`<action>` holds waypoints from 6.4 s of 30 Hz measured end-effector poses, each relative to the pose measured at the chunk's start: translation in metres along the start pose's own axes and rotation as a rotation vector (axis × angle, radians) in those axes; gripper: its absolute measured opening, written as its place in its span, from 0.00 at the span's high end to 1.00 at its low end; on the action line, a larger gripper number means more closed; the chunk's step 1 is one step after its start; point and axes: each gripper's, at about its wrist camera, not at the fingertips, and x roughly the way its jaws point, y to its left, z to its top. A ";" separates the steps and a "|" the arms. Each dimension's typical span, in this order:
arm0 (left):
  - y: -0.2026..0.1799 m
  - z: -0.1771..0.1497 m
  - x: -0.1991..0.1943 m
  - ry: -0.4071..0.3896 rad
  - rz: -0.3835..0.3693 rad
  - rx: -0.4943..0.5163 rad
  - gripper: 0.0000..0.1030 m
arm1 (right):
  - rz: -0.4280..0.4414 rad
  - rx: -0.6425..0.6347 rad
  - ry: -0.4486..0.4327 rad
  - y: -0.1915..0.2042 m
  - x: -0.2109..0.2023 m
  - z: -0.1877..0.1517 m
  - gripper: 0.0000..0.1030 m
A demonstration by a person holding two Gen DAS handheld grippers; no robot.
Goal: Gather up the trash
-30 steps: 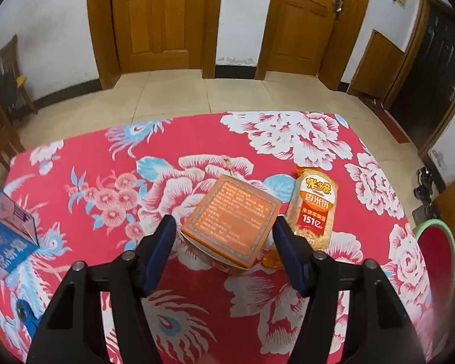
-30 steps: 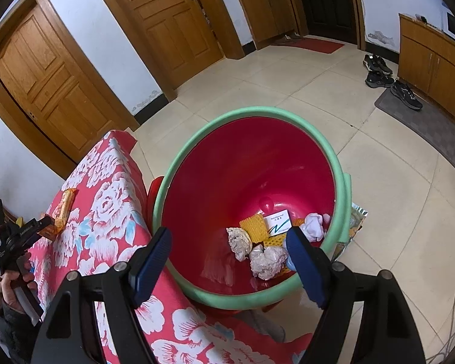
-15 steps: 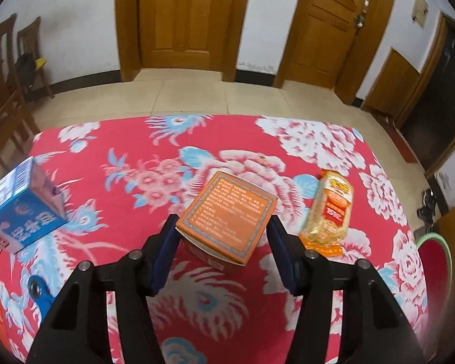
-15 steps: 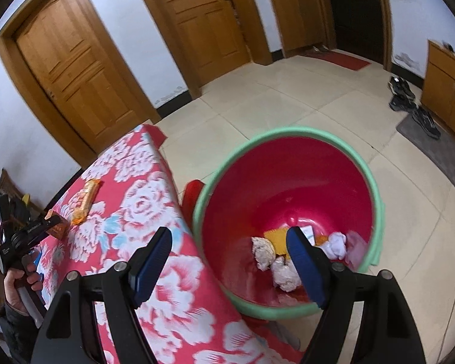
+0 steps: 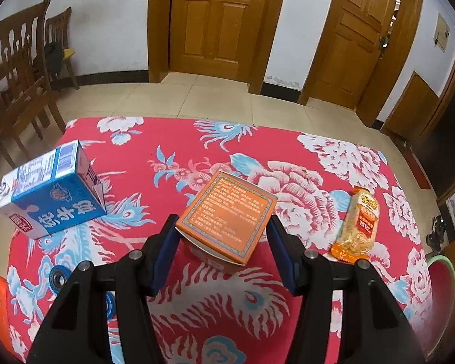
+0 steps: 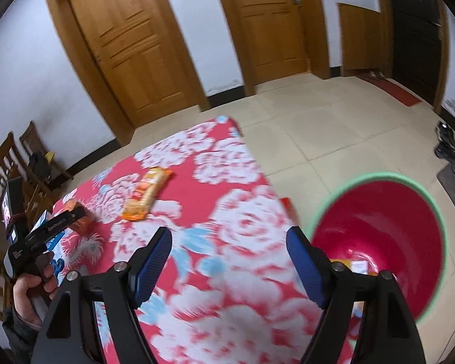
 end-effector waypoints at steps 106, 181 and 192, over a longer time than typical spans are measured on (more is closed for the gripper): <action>-0.186 -0.069 -0.089 0.023 -0.322 0.311 0.43 | -0.149 0.126 -0.028 -0.133 -0.062 -0.059 0.67; -0.169 -0.124 -0.134 0.019 -0.256 0.368 0.36 | -0.063 0.156 -0.108 -0.102 -0.112 -0.091 0.18; -0.142 -0.128 -0.165 -0.039 -0.204 0.330 0.36 | -0.019 0.099 -0.158 -0.069 -0.135 -0.097 0.15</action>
